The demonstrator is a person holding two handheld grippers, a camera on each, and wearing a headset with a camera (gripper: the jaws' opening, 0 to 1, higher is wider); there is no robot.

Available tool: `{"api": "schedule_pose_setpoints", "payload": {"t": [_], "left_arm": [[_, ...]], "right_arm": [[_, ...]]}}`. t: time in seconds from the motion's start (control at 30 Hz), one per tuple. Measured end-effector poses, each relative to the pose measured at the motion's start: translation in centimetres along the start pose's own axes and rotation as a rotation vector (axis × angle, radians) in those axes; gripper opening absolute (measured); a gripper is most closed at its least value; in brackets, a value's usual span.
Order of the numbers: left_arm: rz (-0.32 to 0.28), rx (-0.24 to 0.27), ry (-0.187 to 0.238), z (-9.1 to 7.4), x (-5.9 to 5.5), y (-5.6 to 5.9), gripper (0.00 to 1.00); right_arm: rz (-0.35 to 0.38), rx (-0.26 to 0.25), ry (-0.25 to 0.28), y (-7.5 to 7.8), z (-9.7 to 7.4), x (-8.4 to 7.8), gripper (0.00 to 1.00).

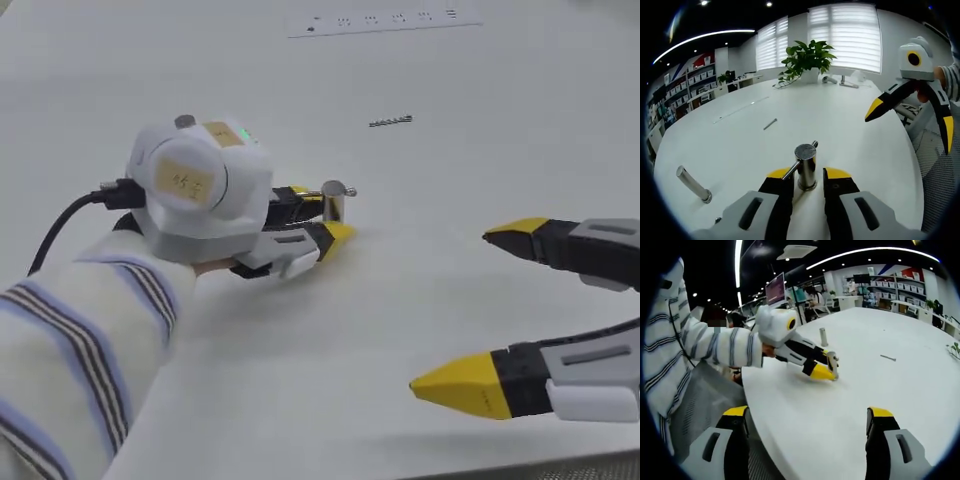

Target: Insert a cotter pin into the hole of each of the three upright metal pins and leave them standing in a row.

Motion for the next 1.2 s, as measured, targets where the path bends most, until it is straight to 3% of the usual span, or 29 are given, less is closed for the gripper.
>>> {"api": "schedule_pose_setpoints", "payload": {"t": [0.17,0.4,0.6,0.7,0.83,1.03,1.2], "left_arm": [[-0.009,0.003,0.017,-1.0,-0.1,0.5,0.37],[-0.047,-0.001,0.016,-2.5,-0.3,1.5,0.40],[-0.082,-0.038,0.007,-3.9,-0.7,2.5,0.42],[-0.119,-0.054,0.029,-4.5,-0.5,3.0,0.42],[-0.116,-0.056,0.061,-5.6,0.3,3.5,0.48],[-0.149,-0.042,0.103,-7.1,0.9,3.1,0.55],[-0.135,-0.007,0.112,-8.8,1.6,1.9,0.58]], "right_arm": [[-0.008,-0.003,0.006,-0.3,-0.1,0.3,0.98],[-0.016,-0.002,0.012,-0.8,-0.2,0.5,0.98],[-0.023,-0.007,0.018,-1.1,-0.5,0.7,0.98],[-0.025,-0.013,0.019,-1.2,-0.6,0.7,0.98],[-0.022,-0.022,0.015,-1.1,-0.9,0.5,0.98],[-0.004,-0.034,0.012,-1.4,-1.0,0.1,0.98],[0.009,-0.037,0.014,-1.5,-1.1,-0.1,0.98]]}}
Point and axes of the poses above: the centre of the closed fingertips' face, and the gripper's own axes: z roughly forward along the fingers, y roughly to its right, x roughly out of its top, the point moved 10 cm from there along -z, roughly backward along the fingers, and after that the axes turned 2 degrees about z, right-handed, at the moved point
